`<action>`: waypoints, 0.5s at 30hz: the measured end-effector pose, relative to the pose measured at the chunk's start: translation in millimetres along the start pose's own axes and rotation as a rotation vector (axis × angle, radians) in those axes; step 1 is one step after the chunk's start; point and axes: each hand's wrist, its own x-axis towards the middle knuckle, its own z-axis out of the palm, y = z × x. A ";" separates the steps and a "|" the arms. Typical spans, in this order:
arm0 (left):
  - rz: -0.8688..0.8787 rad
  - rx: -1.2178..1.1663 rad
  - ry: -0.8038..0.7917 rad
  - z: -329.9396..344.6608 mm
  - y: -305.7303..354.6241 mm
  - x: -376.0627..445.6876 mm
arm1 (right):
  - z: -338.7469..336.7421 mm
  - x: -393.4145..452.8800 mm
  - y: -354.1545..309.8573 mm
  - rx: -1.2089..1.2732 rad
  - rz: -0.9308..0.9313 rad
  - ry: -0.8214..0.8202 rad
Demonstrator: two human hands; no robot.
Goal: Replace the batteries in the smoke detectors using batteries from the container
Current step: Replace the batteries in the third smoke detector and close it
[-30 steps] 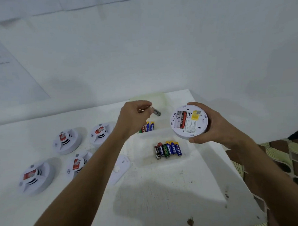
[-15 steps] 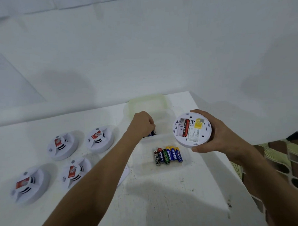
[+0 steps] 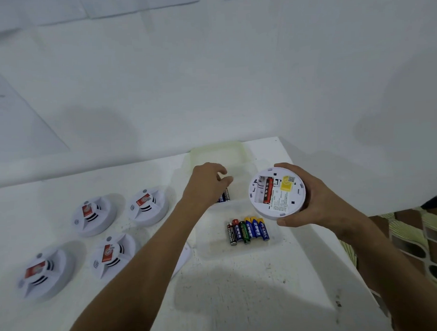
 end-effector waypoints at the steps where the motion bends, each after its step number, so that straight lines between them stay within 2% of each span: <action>1: 0.033 -0.051 0.040 -6.1 7.7 -7.8 | 0.8 0.4 -2.6 0.006 -0.003 -0.003; 3: 0.152 -0.158 0.088 -18.5 25.1 -26.5 | 2.5 1.4 -6.9 0.007 -0.017 -0.013; 5: 0.300 -0.229 0.005 -28.5 39.7 -45.4 | 4.4 3.1 -9.1 -0.009 -0.031 -0.025; 7: 0.391 -0.195 -0.125 -32.4 45.7 -56.2 | 7.4 4.6 -11.3 -0.015 -0.042 -0.042; 10: 0.408 -0.149 -0.197 -34.8 46.0 -61.5 | 12.2 5.2 -16.4 -0.002 -0.067 -0.074; 15: 0.377 -0.153 -0.149 -36.7 45.7 -69.1 | 14.0 4.5 -22.1 -0.009 -0.083 -0.113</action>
